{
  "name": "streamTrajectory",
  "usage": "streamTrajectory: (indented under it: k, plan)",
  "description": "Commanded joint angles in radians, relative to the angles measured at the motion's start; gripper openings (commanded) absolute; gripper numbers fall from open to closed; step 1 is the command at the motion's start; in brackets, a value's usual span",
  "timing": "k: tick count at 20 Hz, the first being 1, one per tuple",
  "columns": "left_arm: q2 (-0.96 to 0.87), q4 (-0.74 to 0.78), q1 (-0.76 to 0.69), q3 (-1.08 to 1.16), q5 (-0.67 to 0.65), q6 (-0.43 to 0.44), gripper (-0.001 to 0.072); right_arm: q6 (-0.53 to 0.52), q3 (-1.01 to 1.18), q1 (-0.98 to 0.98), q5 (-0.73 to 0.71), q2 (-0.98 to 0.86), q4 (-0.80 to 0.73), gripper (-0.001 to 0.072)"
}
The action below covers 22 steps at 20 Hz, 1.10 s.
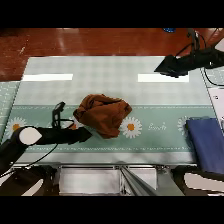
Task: Fold the shirts.
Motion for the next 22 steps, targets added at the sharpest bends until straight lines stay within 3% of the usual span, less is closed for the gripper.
streamTrajectory:
  k: [1, 3, 6, 9, 12, 13, 14, 15, 16, 22]
  plan:
    - [-0.145, -0.196, -0.182, -0.024, 0.253, 0.063, 0.0509, -0.026, -0.154, -0.053, -0.047, 0.046, 0.008, 0.0407]
    - [-0.267, -0.212, -0.26, 0.016, 0.353, 0.063, 0.0509, -0.037, -0.181, -0.053, -0.053, 0.046, 0.038, 0.0407]
    - [-0.385, -0.211, -0.293, 0.136, 0.401, 0.102, 0.0509, -0.039, -0.183, -0.053, -0.044, 0.046, 0.031, 0.0407]
    - [-0.453, -0.211, -0.264, 0.221, 0.392, 0.126, 0.0509, -0.045, -0.189, -0.053, -0.036, 0.046, 0.023, 0.0406]
    - [-0.528, -0.206, -0.195, 0.25, 0.269, 0.127, 0.0507, -0.052, -0.23, -0.052, -0.039, 0.046, 0.02, 0.0406]
    - [-0.543, -0.204, -0.159, 0.257, 0.217, 0.127, 0.0476, -0.059, -0.254, -0.048, -0.039, 0.046, 0.018, 0.0407]
    - [-0.549, -0.204, -0.122, 0.262, 0.174, 0.148, 0.03, -0.071, -0.288, -0.04, -0.045, 0.046, 0.018, 0.0407]
    - [-0.546, -0.204, -0.084, 0.268, 0.137, 0.199, 0.0054, -0.074, -0.322, -0.028, -0.065, 0.045, 0.018, 0.0406]
    - [-0.544, -0.204, -0.05, 0.278, 0.099, 0.24, 0.0019, -0.075, -0.35, -0.01, -0.093, 0.036, 0.019, 0.0406]
    - [-0.544, -0.205, 0.043, 0.326, -0.021, 0.284, 0.0019, -0.133, -0.365, 0.164, -0.156, -0.123, 0.174, 0.0406]
